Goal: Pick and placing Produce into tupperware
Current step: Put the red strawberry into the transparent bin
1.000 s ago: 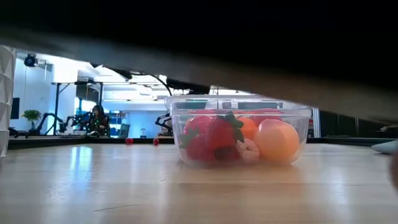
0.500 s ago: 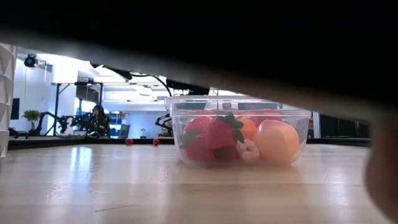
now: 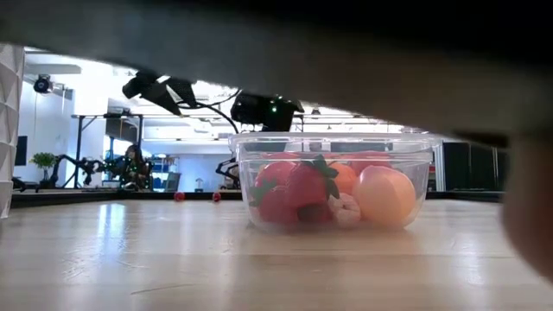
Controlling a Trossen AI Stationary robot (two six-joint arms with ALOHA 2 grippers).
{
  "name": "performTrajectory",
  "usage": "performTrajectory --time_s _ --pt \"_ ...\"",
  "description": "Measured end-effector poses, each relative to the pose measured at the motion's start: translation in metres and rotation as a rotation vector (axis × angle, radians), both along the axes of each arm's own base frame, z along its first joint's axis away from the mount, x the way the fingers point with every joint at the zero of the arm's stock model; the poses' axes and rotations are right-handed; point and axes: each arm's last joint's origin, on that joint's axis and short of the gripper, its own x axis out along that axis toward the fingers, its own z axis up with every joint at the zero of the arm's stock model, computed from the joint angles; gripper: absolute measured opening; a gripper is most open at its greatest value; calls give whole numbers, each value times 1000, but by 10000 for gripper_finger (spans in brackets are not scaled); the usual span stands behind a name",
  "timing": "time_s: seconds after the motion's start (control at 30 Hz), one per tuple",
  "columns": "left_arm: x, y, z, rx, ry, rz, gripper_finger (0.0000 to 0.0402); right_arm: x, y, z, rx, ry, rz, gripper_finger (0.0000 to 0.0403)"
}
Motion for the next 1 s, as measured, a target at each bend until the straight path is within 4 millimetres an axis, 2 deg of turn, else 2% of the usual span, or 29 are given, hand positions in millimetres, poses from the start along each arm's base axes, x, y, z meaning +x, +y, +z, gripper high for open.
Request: performTrajectory --time_s 0.23,0.4,0.63,0.83,1.0 --pt "0 0 -1 -2 1 1 235 2 -1 9 -2 -28 -23 105" --pt "-1 -1 0 2 -2 -1 235 4 1 29 -4 -39 -22 105" --pt "-3 -2 1 26 15 -40 235 -11 9 57 59 -15 -124 105" --pt "-3 -3 2 43 33 -105 235 -19 27 78 184 -19 -185 105" --pt "-3 -4 3 32 24 -141 235 -16 51 101 163 -65 -191 105"
